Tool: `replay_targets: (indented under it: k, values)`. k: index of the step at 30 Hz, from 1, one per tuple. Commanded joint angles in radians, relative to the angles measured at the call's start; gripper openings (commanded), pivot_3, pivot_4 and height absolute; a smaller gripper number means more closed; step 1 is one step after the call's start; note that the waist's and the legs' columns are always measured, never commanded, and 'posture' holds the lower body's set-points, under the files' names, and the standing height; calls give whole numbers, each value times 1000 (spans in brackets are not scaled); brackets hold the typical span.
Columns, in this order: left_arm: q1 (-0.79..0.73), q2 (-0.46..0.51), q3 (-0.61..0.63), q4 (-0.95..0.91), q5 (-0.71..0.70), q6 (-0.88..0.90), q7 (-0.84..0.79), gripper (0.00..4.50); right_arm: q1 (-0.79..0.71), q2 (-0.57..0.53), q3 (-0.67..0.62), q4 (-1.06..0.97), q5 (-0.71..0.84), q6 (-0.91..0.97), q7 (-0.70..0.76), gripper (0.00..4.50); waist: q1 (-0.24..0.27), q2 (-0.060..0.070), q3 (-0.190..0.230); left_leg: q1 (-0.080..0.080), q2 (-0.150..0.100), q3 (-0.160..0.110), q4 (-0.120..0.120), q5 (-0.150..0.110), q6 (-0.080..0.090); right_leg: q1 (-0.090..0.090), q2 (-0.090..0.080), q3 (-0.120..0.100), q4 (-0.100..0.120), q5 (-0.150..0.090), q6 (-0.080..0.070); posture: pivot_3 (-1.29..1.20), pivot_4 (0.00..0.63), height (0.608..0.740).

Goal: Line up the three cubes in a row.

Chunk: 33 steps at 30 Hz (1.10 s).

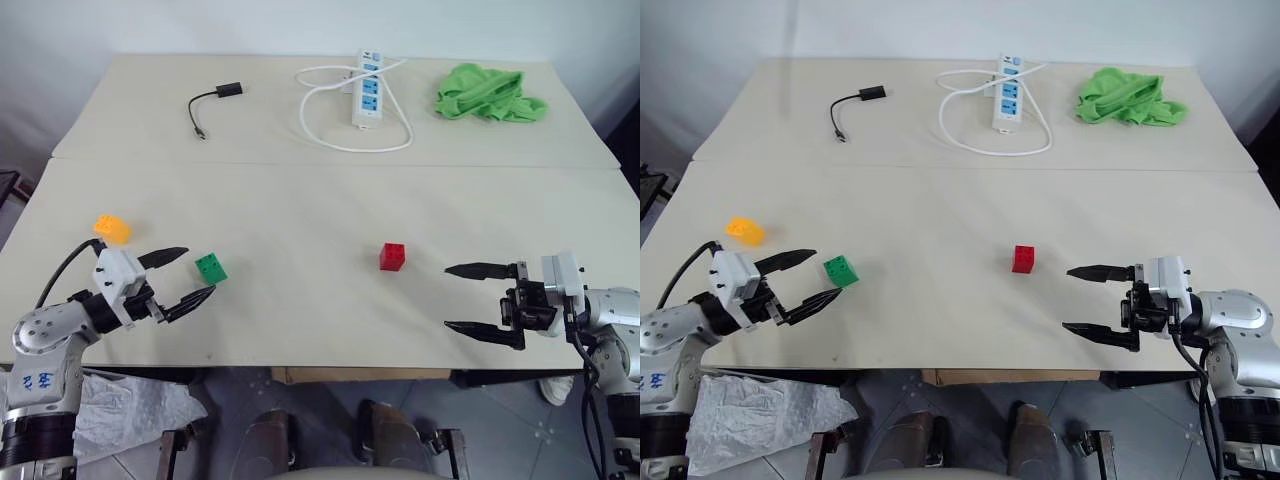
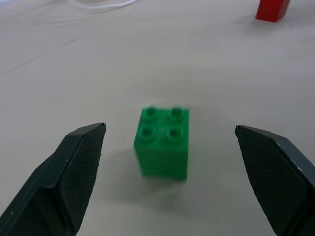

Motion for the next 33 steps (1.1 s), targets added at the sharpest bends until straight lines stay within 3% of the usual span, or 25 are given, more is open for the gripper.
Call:
replay_targets:
  k: [1,7,11,16,22,27,33]
  values:
    - [-46,27,-33,67,13,7,-40,4500,26,4,-39,-52,12,-16,-32,4455,-4,0,0,0,0,1,0,0,0,0,0,0,0,0,0,0,150,740]
    - [-98,48,-58,109,-1,30,-100,2654,73,14,-56,-106,21,-12,-75,4500,-1,0,0,0,0,1,0,0,0,0,0,1,0,0,0,0,150,740]
    - [-209,25,-111,97,-24,66,-152,1469,120,14,-79,-123,19,-20,-93,4500,22,-1,0,-1,-1,0,2,0,0,0,-1,1,0,0,1,0,150,740]
    - [-476,-58,-284,173,28,25,-316,1473,123,-4,-96,-136,37,24,-117,4500,36,-1,0,-2,-2,0,5,0,1,1,0,2,1,1,1,0,150,740]
    - [-764,-246,-417,563,154,-159,-394,1473,108,1,-92,-153,35,28,-126,4500,25,-2,0,-2,-2,1,6,0,1,1,1,2,0,1,2,0,150,740]
    - [-864,-320,-428,842,218,-306,-393,1473,110,13,-98,-181,39,26,-157,4500,10,-4,1,-2,0,5,5,0,1,-1,2,2,-1,1,2,0,150,740]
    - [-911,-377,-409,986,254,-375,-365,1473,147,28,-108,-206,40,15,-184,4500,25,-6,2,-3,0,4,6,0,2,-1,1,2,0,2,2,0,150,740]
